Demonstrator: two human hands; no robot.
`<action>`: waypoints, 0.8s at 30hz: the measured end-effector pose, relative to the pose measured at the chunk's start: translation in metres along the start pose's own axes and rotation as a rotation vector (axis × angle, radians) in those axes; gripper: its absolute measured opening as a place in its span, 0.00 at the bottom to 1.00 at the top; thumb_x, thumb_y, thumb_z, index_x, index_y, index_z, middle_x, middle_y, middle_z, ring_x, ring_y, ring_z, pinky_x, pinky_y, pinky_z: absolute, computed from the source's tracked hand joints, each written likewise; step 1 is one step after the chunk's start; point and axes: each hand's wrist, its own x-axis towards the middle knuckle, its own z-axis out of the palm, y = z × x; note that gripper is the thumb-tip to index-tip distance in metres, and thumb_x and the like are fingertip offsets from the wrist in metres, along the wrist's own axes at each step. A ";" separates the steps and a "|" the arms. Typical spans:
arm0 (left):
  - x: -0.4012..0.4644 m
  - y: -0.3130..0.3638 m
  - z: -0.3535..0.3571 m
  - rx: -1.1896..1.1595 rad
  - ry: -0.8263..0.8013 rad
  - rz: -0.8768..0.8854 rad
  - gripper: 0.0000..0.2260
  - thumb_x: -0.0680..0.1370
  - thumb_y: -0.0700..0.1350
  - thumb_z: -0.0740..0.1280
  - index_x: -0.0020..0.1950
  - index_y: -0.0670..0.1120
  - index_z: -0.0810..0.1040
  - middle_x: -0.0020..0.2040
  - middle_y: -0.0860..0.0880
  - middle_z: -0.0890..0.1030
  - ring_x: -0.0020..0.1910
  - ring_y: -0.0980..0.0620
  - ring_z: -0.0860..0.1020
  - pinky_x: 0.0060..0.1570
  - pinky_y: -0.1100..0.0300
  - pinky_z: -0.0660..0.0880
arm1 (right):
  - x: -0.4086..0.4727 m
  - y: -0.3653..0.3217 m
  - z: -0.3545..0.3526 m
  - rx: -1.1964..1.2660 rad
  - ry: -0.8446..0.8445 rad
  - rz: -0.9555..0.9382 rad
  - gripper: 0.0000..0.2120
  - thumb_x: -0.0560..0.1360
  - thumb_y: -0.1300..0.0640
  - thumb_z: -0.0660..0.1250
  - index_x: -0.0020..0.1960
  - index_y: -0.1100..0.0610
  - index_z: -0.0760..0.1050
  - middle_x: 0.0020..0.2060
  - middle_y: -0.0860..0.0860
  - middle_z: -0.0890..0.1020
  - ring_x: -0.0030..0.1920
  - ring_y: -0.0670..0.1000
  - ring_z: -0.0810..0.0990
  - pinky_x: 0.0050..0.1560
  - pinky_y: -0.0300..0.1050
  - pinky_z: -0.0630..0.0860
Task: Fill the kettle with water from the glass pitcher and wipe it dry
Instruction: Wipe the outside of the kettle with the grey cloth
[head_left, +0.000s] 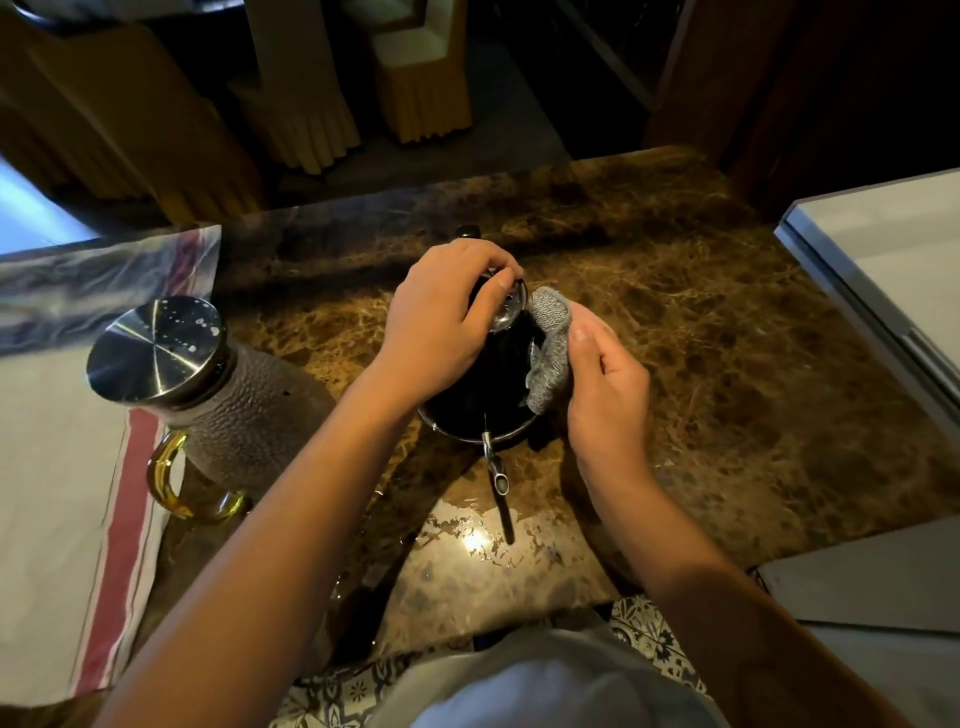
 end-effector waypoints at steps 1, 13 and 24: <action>0.000 0.000 0.000 -0.001 0.003 -0.001 0.10 0.84 0.47 0.61 0.59 0.49 0.81 0.58 0.53 0.83 0.60 0.57 0.76 0.57 0.67 0.63 | 0.001 0.001 -0.001 -0.028 0.008 -0.037 0.13 0.85 0.59 0.62 0.64 0.55 0.83 0.62 0.49 0.85 0.66 0.48 0.81 0.69 0.56 0.77; 0.000 -0.001 0.004 0.023 0.006 -0.012 0.09 0.84 0.47 0.62 0.60 0.49 0.81 0.58 0.53 0.82 0.60 0.54 0.76 0.59 0.62 0.66 | 0.005 0.012 -0.003 -0.332 -0.087 -0.364 0.04 0.74 0.66 0.75 0.47 0.61 0.82 0.48 0.53 0.81 0.52 0.45 0.80 0.56 0.36 0.75; -0.001 -0.001 0.006 0.034 0.020 -0.012 0.10 0.84 0.48 0.61 0.60 0.49 0.80 0.59 0.53 0.82 0.61 0.54 0.76 0.60 0.60 0.67 | -0.030 0.047 -0.017 -0.658 -0.119 -0.478 0.03 0.74 0.63 0.77 0.46 0.58 0.85 0.46 0.51 0.82 0.47 0.47 0.81 0.48 0.39 0.77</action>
